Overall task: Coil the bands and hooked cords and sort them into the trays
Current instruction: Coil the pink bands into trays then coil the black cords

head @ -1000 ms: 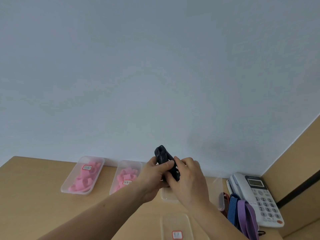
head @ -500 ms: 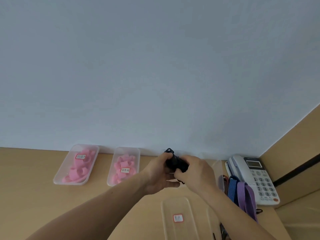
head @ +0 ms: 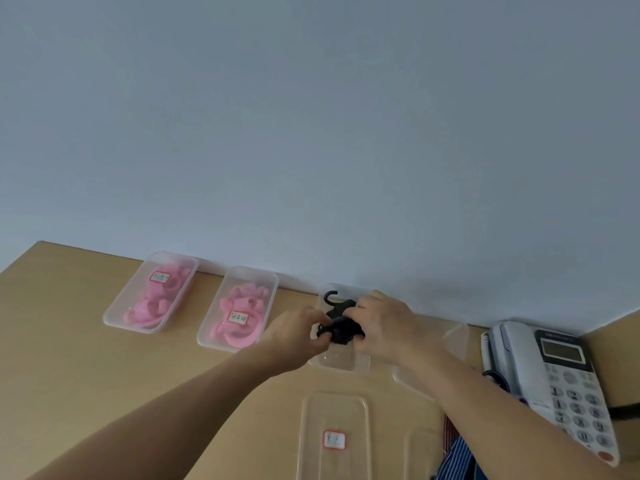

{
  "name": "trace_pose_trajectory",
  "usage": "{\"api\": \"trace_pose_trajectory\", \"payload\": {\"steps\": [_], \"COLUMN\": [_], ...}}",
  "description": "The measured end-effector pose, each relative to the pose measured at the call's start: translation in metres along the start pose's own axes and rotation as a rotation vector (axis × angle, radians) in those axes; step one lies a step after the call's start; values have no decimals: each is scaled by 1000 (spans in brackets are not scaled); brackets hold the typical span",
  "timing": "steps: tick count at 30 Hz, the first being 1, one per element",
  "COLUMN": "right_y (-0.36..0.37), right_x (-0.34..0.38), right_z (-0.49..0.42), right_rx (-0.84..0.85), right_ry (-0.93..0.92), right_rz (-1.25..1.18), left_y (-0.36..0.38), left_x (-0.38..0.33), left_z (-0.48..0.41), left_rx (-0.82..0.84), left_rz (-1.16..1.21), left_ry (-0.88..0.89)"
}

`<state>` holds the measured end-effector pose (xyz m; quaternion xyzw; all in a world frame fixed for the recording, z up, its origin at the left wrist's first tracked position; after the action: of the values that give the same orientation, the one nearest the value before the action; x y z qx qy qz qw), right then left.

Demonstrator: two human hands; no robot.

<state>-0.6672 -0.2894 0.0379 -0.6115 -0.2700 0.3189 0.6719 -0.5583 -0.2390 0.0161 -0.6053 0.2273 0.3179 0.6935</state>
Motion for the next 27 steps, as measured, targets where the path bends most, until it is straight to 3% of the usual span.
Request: {"api": "trace_pose_trajectory", "payload": {"steps": [10,18,22,27], "right_y": [55,69,71,56], "right_x": [27,15,11,3], "right_z": [-15,-17,-17,-5], "right_rx": [136,103,90,-94], "right_ry": [-246,-181,-135,-30], "right_rz": [85,-34,-113,-98], "left_y": [41,48,53,63], "left_x": [16,22,26,30], "left_z": [0,-4,-11,-11], "left_rx": [75,85,168,241], "left_rz": [-323,-259,-278,-454], "left_ry": [88,42,-18,5]}}
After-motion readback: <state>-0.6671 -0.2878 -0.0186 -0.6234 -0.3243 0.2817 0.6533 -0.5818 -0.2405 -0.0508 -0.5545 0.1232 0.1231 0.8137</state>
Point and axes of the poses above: each hand's wrist, its own z-axis away from the middle knuckle, its own y-axis out of the palm, x = y × z, the point moved 10 cm from there along -z, towards the middle knuckle, and after that the axes turned 7 degrees about z, right-handed, at the moved point
